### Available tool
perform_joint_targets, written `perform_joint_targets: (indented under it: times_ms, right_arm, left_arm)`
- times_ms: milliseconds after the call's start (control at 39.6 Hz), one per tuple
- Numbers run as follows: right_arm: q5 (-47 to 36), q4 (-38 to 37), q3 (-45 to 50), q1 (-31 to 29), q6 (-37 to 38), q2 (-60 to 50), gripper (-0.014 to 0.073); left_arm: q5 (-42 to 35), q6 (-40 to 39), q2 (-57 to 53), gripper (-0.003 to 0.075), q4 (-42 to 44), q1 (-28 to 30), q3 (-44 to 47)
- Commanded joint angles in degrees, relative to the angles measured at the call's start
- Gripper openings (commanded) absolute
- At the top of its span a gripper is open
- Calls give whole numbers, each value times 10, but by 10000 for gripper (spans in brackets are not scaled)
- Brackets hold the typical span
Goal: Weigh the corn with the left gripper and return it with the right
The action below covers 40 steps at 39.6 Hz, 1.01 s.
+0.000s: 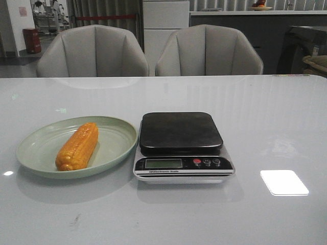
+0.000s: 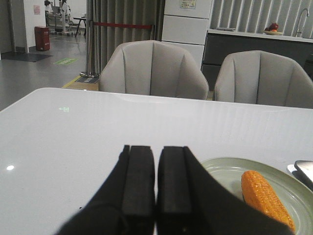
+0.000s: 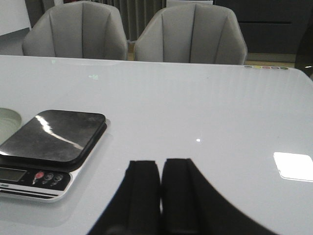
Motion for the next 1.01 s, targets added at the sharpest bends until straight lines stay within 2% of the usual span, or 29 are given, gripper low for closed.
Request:
perform_joint_targets:
  times_ms: [0, 353, 984]
  right_arm:
    - [-78, 0, 5, -15, -6, 3, 166]
    - [-63, -1, 26, -25, -6, -86, 166]
    - [-66, -1, 26, -25, -6, -84, 166]
  left_arm:
    - [-43, -1, -12, 113, -6, 1, 19]
    - [-43, -1, -12, 113, -6, 1, 19]
    - [-43, -1, -10, 113, -6, 1, 19]
